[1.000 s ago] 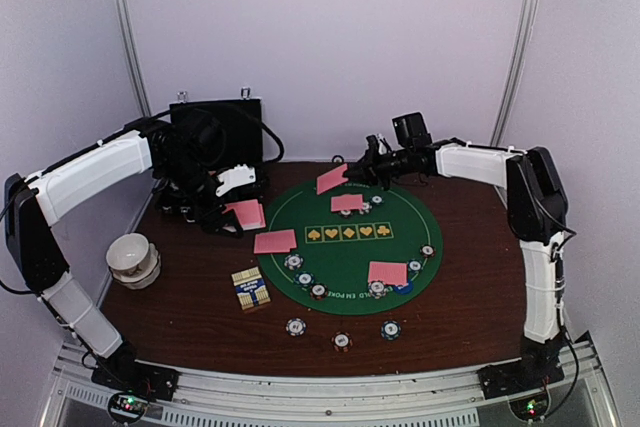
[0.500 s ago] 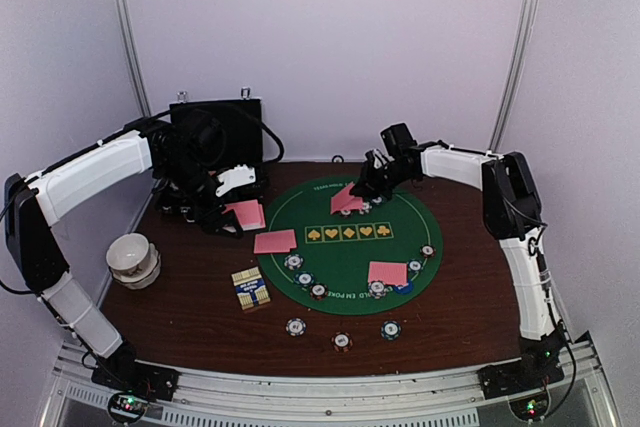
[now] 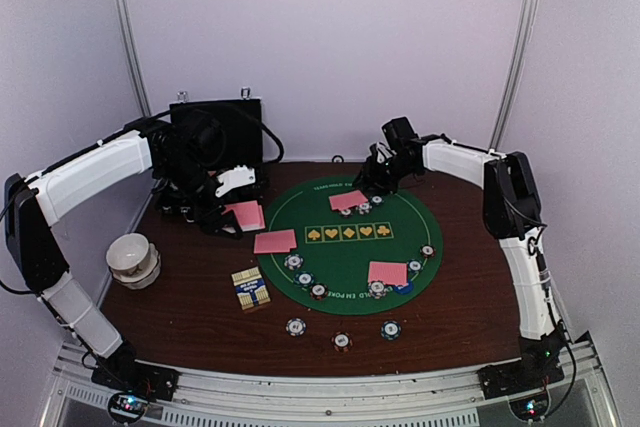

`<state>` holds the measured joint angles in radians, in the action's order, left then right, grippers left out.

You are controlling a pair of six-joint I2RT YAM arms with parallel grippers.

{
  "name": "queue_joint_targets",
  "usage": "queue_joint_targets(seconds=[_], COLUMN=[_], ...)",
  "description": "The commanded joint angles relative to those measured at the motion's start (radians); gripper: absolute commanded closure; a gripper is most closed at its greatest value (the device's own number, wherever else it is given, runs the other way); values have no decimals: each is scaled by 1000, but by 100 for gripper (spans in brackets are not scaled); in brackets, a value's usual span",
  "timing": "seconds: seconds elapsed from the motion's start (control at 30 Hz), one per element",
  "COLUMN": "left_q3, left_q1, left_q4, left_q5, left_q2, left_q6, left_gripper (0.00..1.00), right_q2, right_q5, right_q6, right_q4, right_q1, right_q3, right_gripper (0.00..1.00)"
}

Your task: Distribute texas hold em gaming equipment

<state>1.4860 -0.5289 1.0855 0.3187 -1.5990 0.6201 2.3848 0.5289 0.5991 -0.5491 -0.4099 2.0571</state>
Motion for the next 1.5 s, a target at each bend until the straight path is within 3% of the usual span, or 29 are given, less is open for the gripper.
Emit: queue_joint_targets(seconds=[0.0,0.23,0.4,0.7,0.97,1.47], left_q3=[20,30,45,58,68,69], left_q1=[4,4,4,4,4,4], left_q4=[0,0,-1,-2,-2,-2], left_q5=[24,25,28,34,42,51], left_q2=[19,13,2,-9,-7,1], left_q6=[17,13,7,-10,-16,-19], left_gripper=[100,100,100,100,100,100], right_q2=[-65,-222,-374,-521,-490,-363], right_q5=[-70,-18,107,215,237,271], right_q6=[-34,-11,102,347,397,474], right_q4=[-42,34,243,636,701,772], right_q1=[6,-11,-83,-281,-395,-456], right_q3=[21,-137,-357,-628,-610,-497], right_gripper=[59,42,32,24,22,21])
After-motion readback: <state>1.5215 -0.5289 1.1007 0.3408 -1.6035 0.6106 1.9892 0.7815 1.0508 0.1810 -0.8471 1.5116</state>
